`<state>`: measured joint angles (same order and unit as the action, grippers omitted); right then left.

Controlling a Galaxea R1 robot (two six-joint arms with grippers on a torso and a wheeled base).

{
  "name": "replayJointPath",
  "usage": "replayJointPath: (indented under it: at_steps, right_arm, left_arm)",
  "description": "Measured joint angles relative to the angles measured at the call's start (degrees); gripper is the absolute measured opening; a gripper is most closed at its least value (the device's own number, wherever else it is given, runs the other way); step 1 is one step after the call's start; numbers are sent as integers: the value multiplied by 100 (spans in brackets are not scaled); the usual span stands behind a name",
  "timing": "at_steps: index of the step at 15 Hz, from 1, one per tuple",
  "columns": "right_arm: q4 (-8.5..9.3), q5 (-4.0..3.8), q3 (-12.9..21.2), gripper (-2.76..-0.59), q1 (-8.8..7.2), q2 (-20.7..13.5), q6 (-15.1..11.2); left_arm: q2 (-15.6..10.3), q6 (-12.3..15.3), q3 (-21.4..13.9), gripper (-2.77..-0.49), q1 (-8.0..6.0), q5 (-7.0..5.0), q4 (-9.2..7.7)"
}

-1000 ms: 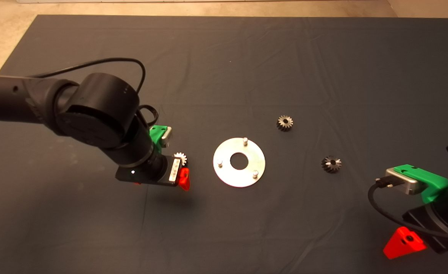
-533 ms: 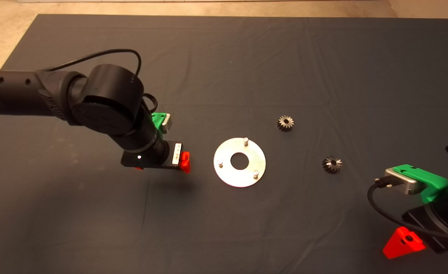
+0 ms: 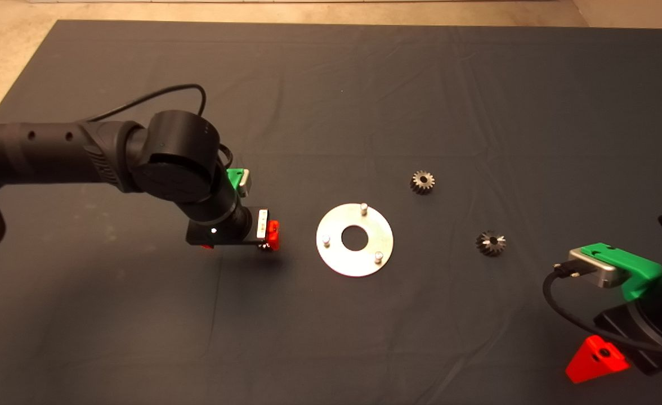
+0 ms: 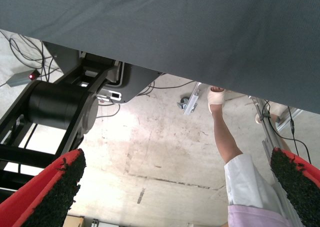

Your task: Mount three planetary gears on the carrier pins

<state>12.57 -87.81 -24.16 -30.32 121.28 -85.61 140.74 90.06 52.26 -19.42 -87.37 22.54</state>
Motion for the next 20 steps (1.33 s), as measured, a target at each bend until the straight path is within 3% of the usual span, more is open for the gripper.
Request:
replayJointPath:
  at_steps: [5,9,12,15,20]
  right_arm:
    - [2,0,0,-61,-2,0,0]
    - [0,0,0,-61,0,2,-2]
    - [0,-5,0,-61,0,0,-2]
    - [0,0,0,-61,0,16,-2]
    - [0,-1,0,-61,0,16,-2]
  left_arm:
    - [256,-111,424,-50,22,5,30]
    - [511,-125,544,-50,22,16,22]
    - [529,-128,663,-50,21,18,35]
    - [529,-309,857,-50,22,11,35]
    - [546,-339,890,-50,22,13,37]
